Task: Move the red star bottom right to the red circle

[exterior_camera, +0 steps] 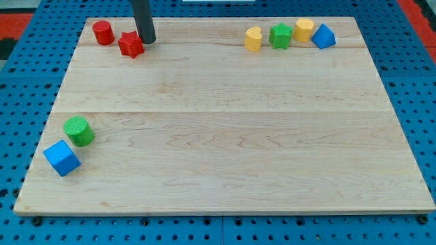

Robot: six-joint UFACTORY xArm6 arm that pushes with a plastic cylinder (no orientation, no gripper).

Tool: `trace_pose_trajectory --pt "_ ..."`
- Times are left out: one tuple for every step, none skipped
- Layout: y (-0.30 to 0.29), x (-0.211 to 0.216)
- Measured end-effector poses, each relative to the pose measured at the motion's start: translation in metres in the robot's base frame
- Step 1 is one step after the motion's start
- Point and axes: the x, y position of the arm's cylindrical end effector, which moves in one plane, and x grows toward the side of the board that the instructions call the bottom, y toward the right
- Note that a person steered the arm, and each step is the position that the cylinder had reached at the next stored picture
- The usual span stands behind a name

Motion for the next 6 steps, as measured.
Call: trace_pose_trajectory --pt "0.033 0.013" --pt "-0.012 0.028" --pt "-0.037 0.013" --pt "-0.033 0.015" --pt "0.014 0.049" --pt "0.077 0.116"
